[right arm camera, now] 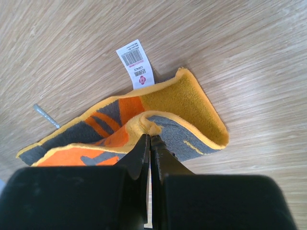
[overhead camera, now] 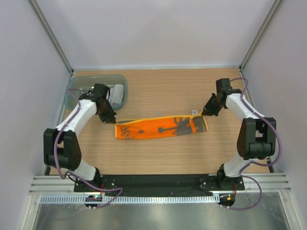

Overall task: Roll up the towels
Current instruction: Fold the towel

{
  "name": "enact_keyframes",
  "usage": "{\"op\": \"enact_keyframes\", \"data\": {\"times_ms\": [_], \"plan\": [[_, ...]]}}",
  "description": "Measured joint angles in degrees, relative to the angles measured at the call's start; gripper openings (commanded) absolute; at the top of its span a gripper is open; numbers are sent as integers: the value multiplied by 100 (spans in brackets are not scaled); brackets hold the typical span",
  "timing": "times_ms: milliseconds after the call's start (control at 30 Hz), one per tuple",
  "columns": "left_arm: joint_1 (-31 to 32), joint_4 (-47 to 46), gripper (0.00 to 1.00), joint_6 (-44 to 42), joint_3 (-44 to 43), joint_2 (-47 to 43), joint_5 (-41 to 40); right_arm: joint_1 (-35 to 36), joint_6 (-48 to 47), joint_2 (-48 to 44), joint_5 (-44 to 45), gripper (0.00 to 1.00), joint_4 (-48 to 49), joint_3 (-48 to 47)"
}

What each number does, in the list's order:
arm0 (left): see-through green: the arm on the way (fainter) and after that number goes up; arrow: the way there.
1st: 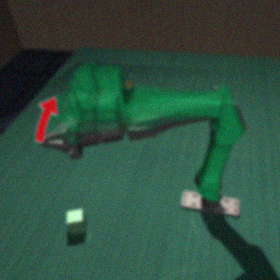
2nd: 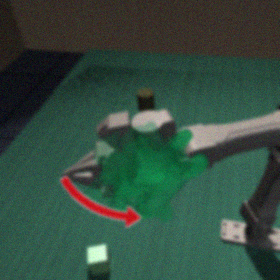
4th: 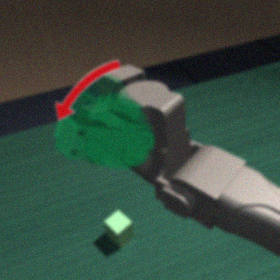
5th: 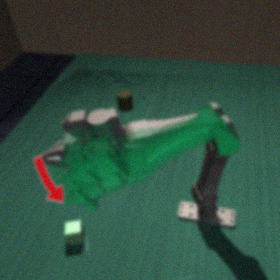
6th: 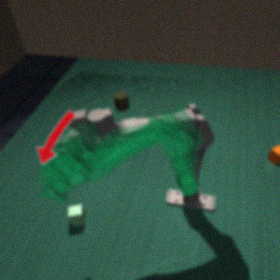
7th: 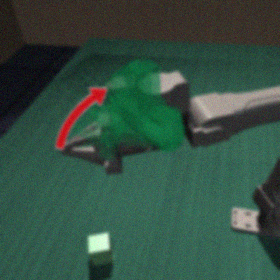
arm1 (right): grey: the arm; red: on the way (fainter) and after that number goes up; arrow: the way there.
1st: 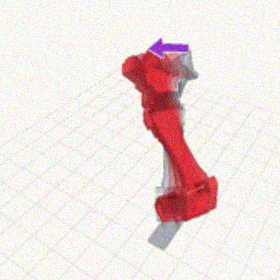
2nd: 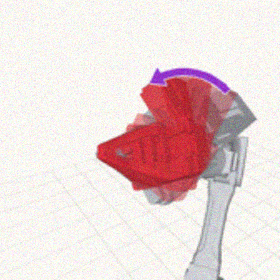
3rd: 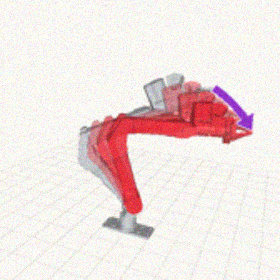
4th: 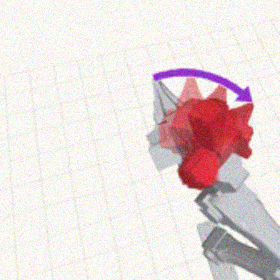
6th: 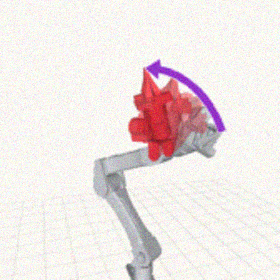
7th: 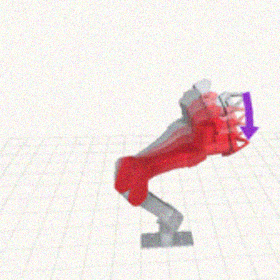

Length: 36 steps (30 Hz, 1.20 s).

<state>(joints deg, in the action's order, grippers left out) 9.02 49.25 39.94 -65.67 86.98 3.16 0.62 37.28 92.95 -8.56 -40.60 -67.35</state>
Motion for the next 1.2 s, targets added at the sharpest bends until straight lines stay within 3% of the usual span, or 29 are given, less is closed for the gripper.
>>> {"op": "enact_keyframes", "data": {"times_ms": [200, 267, 333, 400, 467, 533, 567, 667, 700, 800, 900, 1000, 1033, 1133, 1200], "plan": [[-44, -74, 1, -31, -247, 389, -4, 0, -15, 304, 2, 1, 31, -26], [-55, -90, 1, -42, -313, 498, -4, 0, -17, 424, 2, 7, 44, -103], [-66, -109, 1, -50, -367, 605, -9, 0, -22, 581, 2, 15, 37, -243], [-79, -131, 2, -87, -415, 706, -13, 0, -33, 769, 4, 39, 42, -415], [-92, -133, 9, -138, -535, 859, -37, 0, -72, 973, 42, 59, 50, -612], [-111, -162, 18, -175, -671, 1043, -50, 0, -116, 1156, 96, 68, 31, -813], [-122, -179, 22, -181, -715, 1102, -50, 0, -136, 1239, 133, 69, 9, -931], [-175, -186, 52, -269, -839, 1233, -52, 0, -181, 1364, 249, 69, -57, -1250], [-195, -186, 54, -302, -876, 1241, -57, 0, -190, 1351, 299, 69, -79, -1307], [-221, -175, 55, -304, -975, 1196, -105, 0, -258, 1158, 422, 69, -87, -1303], [-225, -164, 49, -291, -929, 957, -168, 24, -337, 592, 446, 64, 35, -960], [-173, -216, 42, -251, -584, 345, -184, 234, -422, -402, 203, 47, 297, -289], [-136, -219, 40, -232, -452, 131, -179, 363, -435, -654, 116, 30, 352, -133], [216, -258, 33, -50, 44, -597, -98, 1139, -402, -1263, -341, 1, 780, 328], [629, -398, 31, 107, 354, -846, 20, 1657, -186, -1384, -890, 1, 1460, 765]]}}
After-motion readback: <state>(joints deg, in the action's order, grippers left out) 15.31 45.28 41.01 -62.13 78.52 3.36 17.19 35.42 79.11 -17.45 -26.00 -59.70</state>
